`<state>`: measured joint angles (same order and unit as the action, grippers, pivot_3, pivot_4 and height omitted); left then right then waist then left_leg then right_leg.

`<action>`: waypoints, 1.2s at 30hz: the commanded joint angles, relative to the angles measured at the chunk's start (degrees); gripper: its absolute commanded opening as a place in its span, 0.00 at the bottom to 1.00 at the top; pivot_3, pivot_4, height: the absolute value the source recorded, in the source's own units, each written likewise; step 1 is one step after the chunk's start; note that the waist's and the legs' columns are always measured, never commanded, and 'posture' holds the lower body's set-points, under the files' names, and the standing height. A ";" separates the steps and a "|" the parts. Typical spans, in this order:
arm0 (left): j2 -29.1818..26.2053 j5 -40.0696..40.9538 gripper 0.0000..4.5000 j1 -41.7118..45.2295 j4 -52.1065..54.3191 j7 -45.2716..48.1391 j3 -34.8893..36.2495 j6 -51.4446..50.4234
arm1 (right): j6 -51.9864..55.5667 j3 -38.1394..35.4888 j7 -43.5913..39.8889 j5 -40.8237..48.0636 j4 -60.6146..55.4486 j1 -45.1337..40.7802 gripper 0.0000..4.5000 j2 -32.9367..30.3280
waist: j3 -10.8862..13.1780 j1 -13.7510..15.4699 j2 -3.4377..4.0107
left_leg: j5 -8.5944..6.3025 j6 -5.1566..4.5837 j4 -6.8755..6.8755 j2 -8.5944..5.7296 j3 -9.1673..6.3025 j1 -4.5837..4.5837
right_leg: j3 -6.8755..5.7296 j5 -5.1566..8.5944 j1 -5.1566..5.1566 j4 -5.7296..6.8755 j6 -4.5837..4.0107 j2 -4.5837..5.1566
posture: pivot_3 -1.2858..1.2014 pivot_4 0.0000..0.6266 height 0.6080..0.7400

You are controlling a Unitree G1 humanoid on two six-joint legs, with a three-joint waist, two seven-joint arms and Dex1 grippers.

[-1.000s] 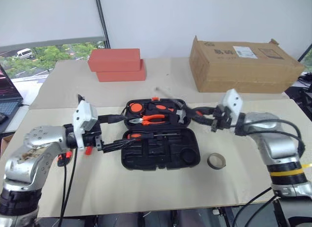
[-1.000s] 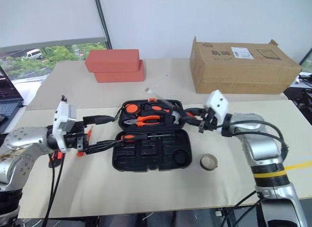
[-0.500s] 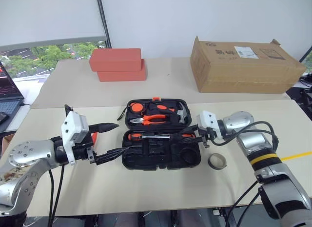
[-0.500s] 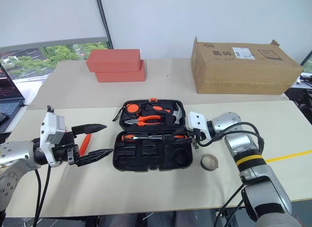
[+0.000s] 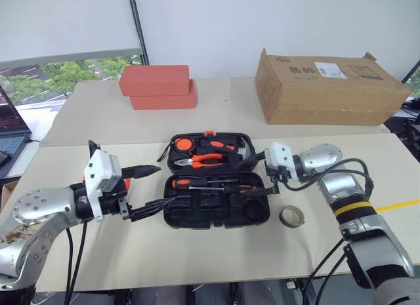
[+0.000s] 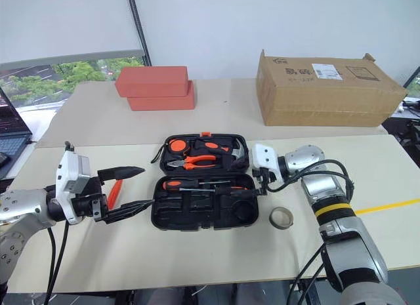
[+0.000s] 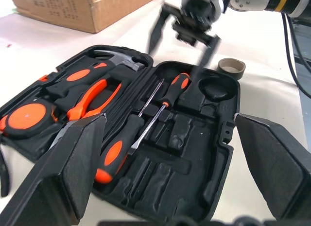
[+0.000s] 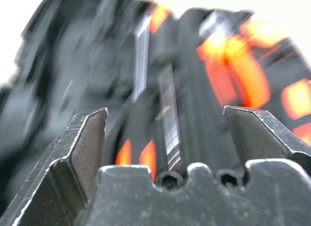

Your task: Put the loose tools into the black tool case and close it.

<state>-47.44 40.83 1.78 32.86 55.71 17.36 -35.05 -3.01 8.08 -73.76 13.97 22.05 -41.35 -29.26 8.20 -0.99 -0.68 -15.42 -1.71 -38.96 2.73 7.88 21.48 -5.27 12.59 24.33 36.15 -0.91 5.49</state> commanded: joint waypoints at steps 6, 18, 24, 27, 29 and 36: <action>-0.83 -0.15 1.00 1.42 -0.41 0.10 -0.81 1.17 | 14.12 -2.29 9.27 7.11 -14.28 8.43 0.79 5.49 | 0.00 0.43 0.00 | 0.00 0.02 0.04 -0.02 -0.04 0.03 | -0.08 0.00 0.00 0.00 -0.03 0.04 | 0.52 0.24 0.78; -1.74 -1.06 1.00 1.80 -1.48 0.88 -1.15 1.71 | 14.84 9.33 10.16 -8.63 -10.52 10.78 0.02 0.28 | 0.00 0.23 0.01 | -0.02 -0.01 0.06 -0.03 0.00 -0.03 | -0.05 0.01 0.00 0.00 -0.02 -0.03 | 0.52 0.24 0.78; -1.51 -1.86 1.00 1.15 -1.42 0.47 -0.84 1.83 | 17.34 10.99 10.55 -9.79 -12.32 10.99 0.02 -0.24 | -0.02 0.42 -0.03 | -0.03 -0.02 0.05 -0.04 -0.02 -0.17 | -0.07 0.09 -0.13 -0.01 0.11 0.00 | 0.52 0.24 0.78; -0.92 -2.45 1.00 0.43 -1.60 -0.57 -0.35 1.79 | 19.96 8.78 10.81 -6.65 -14.49 10.73 0.02 0.98 | -0.03 0.35 -0.03 | -0.03 -0.02 0.05 -0.03 -0.02 -0.18 | -0.04 0.17 -0.13 0.00 0.24 0.00 | 0.52 0.24 0.78; 0.29 -3.08 1.00 -0.23 -2.04 -3.37 0.57 1.20 | 21.10 5.63 10.92 -3.13 -16.07 10.19 0.02 1.89 | -0.03 0.33 -0.03 | -0.03 -0.02 0.06 -0.01 -0.02 -0.16 | -0.03 0.13 -0.10 0.01 0.16 0.00 | 0.52 0.24 0.78; 8.20 -11.34 1.00 -2.79 -2.47 -23.47 1.65 -2.08 | 20.30 -3.31 9.09 6.32 -22.60 10.10 0.26 0.94 | -0.02 0.34 -0.03 | -0.05 -0.04 0.11 -0.01 -0.03 0.00 | -0.03 0.02 0.04 -0.03 -0.04 0.01 | 0.52 0.24 0.78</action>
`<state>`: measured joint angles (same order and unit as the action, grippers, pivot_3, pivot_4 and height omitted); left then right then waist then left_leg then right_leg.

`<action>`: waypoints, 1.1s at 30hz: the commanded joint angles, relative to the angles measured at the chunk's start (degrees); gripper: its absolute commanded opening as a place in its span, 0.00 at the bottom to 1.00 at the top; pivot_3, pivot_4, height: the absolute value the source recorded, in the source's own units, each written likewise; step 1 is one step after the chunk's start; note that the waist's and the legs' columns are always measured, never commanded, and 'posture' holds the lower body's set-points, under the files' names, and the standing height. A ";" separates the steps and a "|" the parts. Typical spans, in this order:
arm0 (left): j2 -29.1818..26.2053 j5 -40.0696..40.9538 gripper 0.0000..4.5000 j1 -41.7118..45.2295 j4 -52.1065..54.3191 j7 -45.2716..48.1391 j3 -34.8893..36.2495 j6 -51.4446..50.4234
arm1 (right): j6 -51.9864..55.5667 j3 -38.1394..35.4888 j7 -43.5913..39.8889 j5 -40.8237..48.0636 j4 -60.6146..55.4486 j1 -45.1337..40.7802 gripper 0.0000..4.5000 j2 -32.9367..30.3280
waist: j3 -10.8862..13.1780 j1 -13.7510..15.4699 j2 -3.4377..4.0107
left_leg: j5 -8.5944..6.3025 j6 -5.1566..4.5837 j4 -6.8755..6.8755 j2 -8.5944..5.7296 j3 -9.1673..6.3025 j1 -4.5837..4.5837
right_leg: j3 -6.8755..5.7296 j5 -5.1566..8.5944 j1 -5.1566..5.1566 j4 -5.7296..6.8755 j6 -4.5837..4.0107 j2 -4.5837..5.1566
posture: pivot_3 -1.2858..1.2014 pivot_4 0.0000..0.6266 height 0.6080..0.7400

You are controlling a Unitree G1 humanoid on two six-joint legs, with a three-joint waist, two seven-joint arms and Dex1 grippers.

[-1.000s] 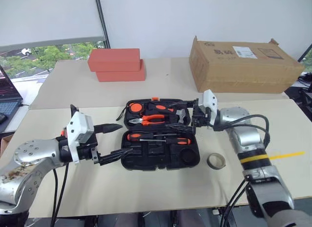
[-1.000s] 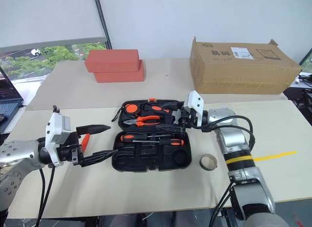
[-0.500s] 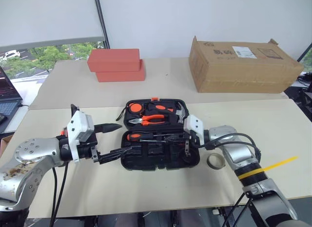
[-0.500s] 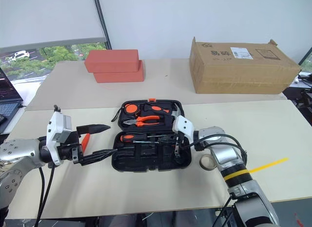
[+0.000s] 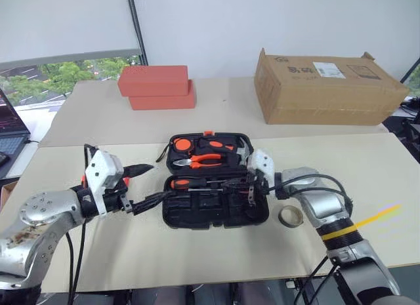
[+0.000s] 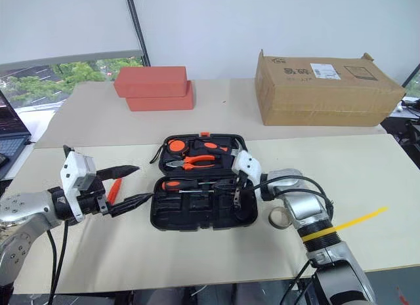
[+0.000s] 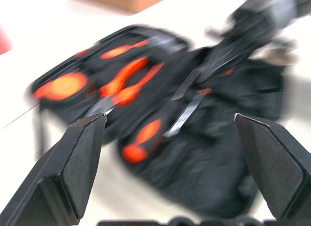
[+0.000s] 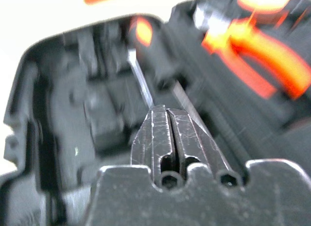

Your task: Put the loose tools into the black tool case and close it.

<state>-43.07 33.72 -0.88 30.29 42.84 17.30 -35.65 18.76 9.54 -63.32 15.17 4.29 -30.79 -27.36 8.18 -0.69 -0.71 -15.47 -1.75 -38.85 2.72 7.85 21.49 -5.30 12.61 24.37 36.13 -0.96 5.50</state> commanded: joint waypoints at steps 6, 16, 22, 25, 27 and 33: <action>12.15 -9.25 1.00 0.50 -0.59 -25.07 -1.11 -8.03 | -0.54 -8.50 -6.75 11.87 -9.08 0.68 0.72 -4.10 | 0.01 0.49 -0.02 | -0.06 -0.10 -0.01 -0.01 -0.06 0.00 | -0.08 -0.01 -0.07 -0.03 0.01 0.06 | 0.52 0.24 0.78; 14.74 -12.72 1.00 1.87 -4.77 -31.23 -1.45 -14.09 | -1.51 -8.28 -8.72 12.40 -8.31 -0.35 0.99 -6.36 | 0.01 0.75 -0.03 | -0.24 -0.41 0.00 0.01 -0.04 -0.04 | -0.09 -0.04 -0.05 -0.01 -0.04 0.05 | 0.52 0.24 0.78; 15.21 -11.39 0.94 3.10 -7.53 -30.90 -1.20 -19.73 | -1.93 -8.37 -9.64 12.03 -7.92 -1.00 0.99 -7.00 | 0.01 1.08 -0.03 | -0.24 -0.41 0.00 0.00 -0.05 -0.03 | -0.13 -0.04 -0.05 -0.02 -0.05 0.10 | 0.52 0.24 0.78; 15.41 -10.93 0.72 3.53 -7.79 -30.43 -1.18 -21.84 | -2.24 -8.58 -9.74 12.02 -7.53 -1.33 1.00 -7.13 | 0.01 1.11 -0.03 | -0.24 -0.40 0.00 0.00 -0.06 -0.05 | -0.12 -0.04 -0.07 -0.01 -0.05 0.13 | 0.52 0.24 0.78; 15.82 -11.00 0.60 3.82 -7.66 -30.95 -0.66 -22.53 | -2.39 -8.70 -9.73 12.09 -7.49 -1.38 1.00 -7.18 | 0.01 1.17 -0.03 | -0.24 -0.40 0.00 0.00 -0.06 -0.05 | -0.12 -0.04 -0.07 -0.01 -0.05 0.18 | 0.52 0.24 0.78; 16.43 -12.49 0.13 5.44 -8.14 -32.10 1.07 -19.70 | -1.94 -9.62 -9.76 13.53 -7.69 -0.95 1.00 -7.16 | 0.01 1.31 -0.03 | -0.21 -0.36 0.00 -0.02 -0.06 -0.05 | -0.19 -0.04 -0.07 -0.01 -0.05 0.47 | 0.52 0.24 0.78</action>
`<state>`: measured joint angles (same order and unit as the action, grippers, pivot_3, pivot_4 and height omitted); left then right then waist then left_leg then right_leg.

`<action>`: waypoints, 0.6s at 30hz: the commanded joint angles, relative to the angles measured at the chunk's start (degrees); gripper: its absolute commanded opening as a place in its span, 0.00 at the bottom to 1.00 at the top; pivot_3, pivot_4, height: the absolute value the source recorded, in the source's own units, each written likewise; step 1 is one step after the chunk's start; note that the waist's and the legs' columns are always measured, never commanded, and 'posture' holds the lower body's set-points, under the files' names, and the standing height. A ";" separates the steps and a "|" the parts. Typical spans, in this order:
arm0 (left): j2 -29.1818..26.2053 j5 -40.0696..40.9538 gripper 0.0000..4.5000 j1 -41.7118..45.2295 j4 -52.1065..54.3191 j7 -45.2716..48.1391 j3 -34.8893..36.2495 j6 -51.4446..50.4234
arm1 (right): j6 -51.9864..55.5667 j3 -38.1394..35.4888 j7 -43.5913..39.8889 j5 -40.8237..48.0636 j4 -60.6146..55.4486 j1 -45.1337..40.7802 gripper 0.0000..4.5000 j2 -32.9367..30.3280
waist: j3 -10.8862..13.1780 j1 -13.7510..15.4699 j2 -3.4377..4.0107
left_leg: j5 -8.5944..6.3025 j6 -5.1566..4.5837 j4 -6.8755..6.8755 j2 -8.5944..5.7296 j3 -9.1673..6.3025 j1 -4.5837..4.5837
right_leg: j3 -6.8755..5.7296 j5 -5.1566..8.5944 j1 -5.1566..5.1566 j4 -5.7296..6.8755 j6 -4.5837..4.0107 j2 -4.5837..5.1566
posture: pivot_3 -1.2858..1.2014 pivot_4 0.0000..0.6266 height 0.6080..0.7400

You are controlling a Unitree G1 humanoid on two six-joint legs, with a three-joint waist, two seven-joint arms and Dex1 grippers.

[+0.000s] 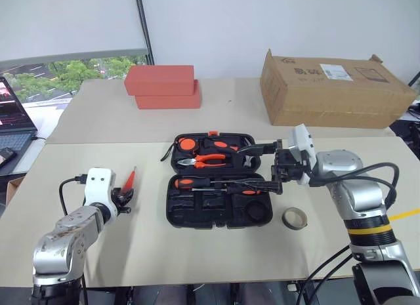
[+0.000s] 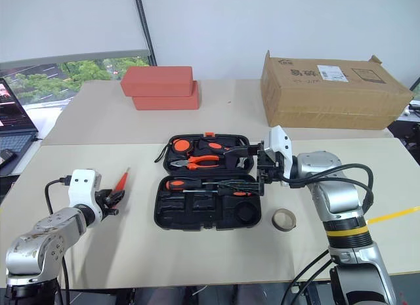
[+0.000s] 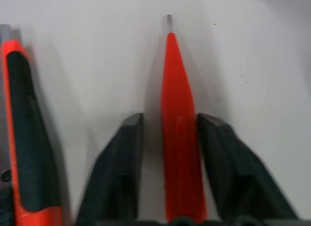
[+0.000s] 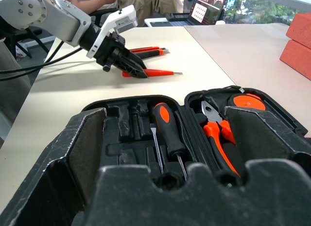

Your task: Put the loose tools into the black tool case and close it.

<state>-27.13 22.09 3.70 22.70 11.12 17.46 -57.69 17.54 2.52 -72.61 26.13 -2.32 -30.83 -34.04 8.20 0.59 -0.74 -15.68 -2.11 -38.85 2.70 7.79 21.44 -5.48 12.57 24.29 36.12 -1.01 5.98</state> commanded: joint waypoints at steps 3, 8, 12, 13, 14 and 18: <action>0.68 0.39 0.10 4.16 0.03 3.92 0.77 11.03 | -0.24 -3.59 -1.00 3.87 -1.05 -0.57 1.00 -0.63 | 0.02 0.16 -0.03 | 0.05 0.08 -0.01 -0.01 -0.02 0.04 | -0.05 0.00 0.01 0.00 0.00 0.02 | 0.52 0.24 0.78; -6.04 1.75 0.10 6.60 1.95 24.87 -7.04 27.12 | 1.39 -5.59 -0.18 5.33 -1.99 1.66 1.00 -2.42 | 0.02 0.21 -0.03 | 0.18 0.30 -0.02 -0.07 -0.08 0.19 | -0.18 -0.01 0.06 -0.05 -0.02 0.11 | 0.52 0.24 0.78; -12.33 1.22 0.10 9.19 -1.64 40.59 -13.97 35.44 | 1.61 -6.13 0.21 5.14 -3.01 3.82 1.00 -4.36 | 0.02 -0.12 -0.02 | 0.15 0.27 0.02 -0.08 0.01 0.21 | -0.17 -0.01 0.07 -0.13 -0.01 0.15 | 0.52 0.24 0.78; -14.36 -1.50 0.10 10.13 -3.54 44.26 -16.81 39.13 | 1.61 -6.25 0.36 5.21 -3.47 4.28 1.00 -4.74 | 0.02 -0.16 -0.02 | 0.15 0.26 0.02 -0.07 0.07 0.20 | -0.12 -0.01 0.10 -0.13 -0.01 0.11 | 0.52 0.24 0.78; -16.43 -4.97 0.10 11.52 -6.19 47.74 -20.26 43.36 | 1.65 -6.39 0.58 5.35 -4.00 4.74 1.00 -5.07 | 0.02 -0.18 -0.02 | 0.16 0.27 0.01 -0.08 0.05 0.24 | -0.19 0.00 0.11 -0.13 -0.01 0.03 | 0.52 0.24 0.78; -17.85 -10.81 0.10 18.66 -15.04 55.82 -28.84 51.54 | 1.69 -6.83 1.47 5.68 -5.69 6.24 1.00 -5.77 | 0.04 0.05 0.04 | -0.03 -0.07 0.01 -0.04 0.05 0.25 | -0.13 0.01 0.17 -0.11 -0.01 -0.42 | 0.52 0.24 0.78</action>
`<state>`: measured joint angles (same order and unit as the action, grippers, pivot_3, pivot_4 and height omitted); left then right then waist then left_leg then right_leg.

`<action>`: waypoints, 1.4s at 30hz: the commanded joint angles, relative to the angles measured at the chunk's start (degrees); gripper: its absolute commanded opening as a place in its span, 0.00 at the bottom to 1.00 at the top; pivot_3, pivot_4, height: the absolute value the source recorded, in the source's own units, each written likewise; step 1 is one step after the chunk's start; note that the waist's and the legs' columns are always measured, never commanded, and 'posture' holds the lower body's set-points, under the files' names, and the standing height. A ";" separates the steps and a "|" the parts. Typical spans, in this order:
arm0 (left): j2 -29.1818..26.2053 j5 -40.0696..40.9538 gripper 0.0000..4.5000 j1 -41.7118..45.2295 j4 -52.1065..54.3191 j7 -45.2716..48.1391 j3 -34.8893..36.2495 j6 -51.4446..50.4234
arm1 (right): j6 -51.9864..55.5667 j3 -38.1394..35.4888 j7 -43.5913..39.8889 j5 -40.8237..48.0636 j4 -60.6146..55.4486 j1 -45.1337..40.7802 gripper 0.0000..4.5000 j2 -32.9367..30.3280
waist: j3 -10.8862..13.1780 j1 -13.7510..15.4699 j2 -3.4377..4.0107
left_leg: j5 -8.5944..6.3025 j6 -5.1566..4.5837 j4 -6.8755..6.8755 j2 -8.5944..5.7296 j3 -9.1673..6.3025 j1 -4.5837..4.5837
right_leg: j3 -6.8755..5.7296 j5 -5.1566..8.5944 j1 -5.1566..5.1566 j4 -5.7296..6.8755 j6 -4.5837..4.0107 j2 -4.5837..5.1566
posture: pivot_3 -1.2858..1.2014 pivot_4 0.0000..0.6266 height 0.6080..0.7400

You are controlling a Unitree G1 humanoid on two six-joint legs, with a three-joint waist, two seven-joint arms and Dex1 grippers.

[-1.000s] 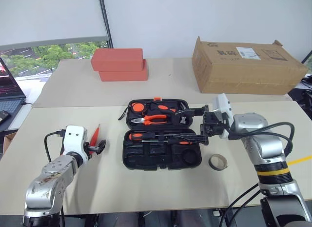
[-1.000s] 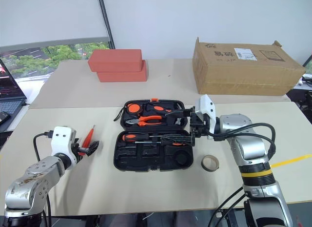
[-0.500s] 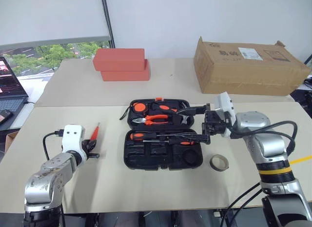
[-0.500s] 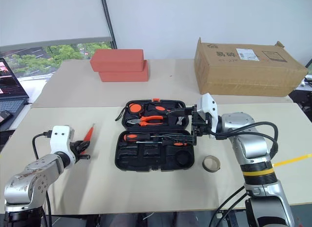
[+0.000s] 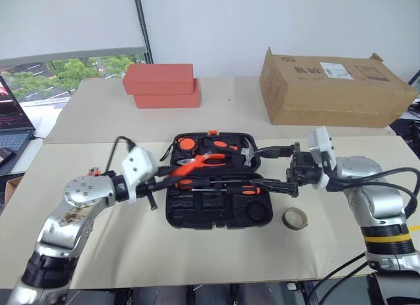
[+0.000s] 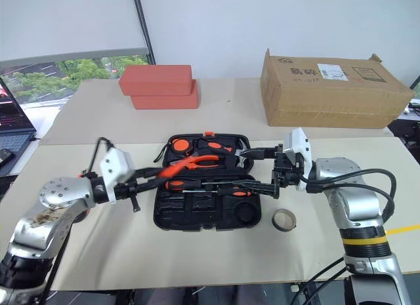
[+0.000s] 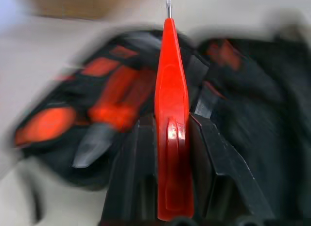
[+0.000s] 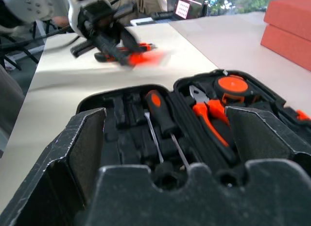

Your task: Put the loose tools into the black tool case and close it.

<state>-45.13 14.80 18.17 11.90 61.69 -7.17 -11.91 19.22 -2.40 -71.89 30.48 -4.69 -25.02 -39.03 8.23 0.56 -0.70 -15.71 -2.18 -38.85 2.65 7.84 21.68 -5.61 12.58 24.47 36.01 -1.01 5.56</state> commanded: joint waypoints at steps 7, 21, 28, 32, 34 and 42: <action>4.52 -11.03 0.10 15.48 -15.25 8.54 -12.43 6.62 | 0.66 -3.58 2.97 2.22 -6.65 3.61 1.00 -1.46 | 0.00 0.22 -0.01 | -0.02 -0.08 -0.11 0.02 -0.06 0.24 | 0.00 0.01 0.06 -0.01 0.02 -0.13 | 0.52 0.24 0.78; 5.27 -13.89 0.10 16.19 -12.99 11.28 -15.62 -1.84 | -0.62 -4.97 4.26 2.93 -7.91 7.12 1.00 -2.25 | 0.01 -0.03 -0.02 | 0.01 -0.04 -0.13 0.06 -0.03 0.17 | 0.12 0.24 0.11 0.10 0.42 -0.20 | 0.52 0.24 0.78; 4.39 -15.14 0.10 16.24 -11.37 10.47 -15.06 -5.00 | -1.19 -4.38 4.12 2.67 -6.99 6.31 1.00 -1.89 | 0.01 -0.05 -0.02 | 0.02 -0.02 -0.13 0.06 -0.02 0.18 | 0.13 0.15 0.11 0.09 0.27 -0.21 | 0.52 0.24 0.78; 3.34 -15.37 0.10 16.39 -10.87 11.21 -14.99 -5.82 | -1.25 -4.12 4.05 2.58 -6.77 5.83 1.00 -1.77 | 0.01 -0.27 -0.01 | 0.02 -0.02 -0.14 0.08 -0.02 0.14 | 0.14 0.18 0.10 0.12 0.32 -0.24 | 0.52 0.24 0.78; 3.05 -15.33 0.10 16.57 -10.55 11.27 -14.82 -6.24 | -1.26 -4.07 4.07 2.57 -6.73 5.69 1.00 -1.73 | 0.01 -0.37 -0.01 | 0.02 -0.01 -0.14 0.09 -0.01 0.11 | 0.16 0.20 0.10 0.14 0.35 -0.25 | 0.52 0.24 0.78; 3.54 -13.56 0.10 17.44 -8.32 11.05 -13.74 -9.11 | -0.84 -4.07 3.69 3.07 -6.69 5.26 1.00 -1.73 | 0.01 -0.43 -0.01 | 0.03 0.00 -0.14 0.08 0.00 0.11 | 0.17 0.19 0.10 0.15 0.33 -0.25 | 0.52 0.24 0.78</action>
<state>-41.04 0.62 34.87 1.89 72.72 -22.56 -20.13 19.21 -5.43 -67.89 32.41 -10.64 -18.93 -40.67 8.24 0.12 -0.72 -15.68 -2.18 -38.99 2.73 7.84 21.80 -5.44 12.76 24.56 36.16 -0.68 5.31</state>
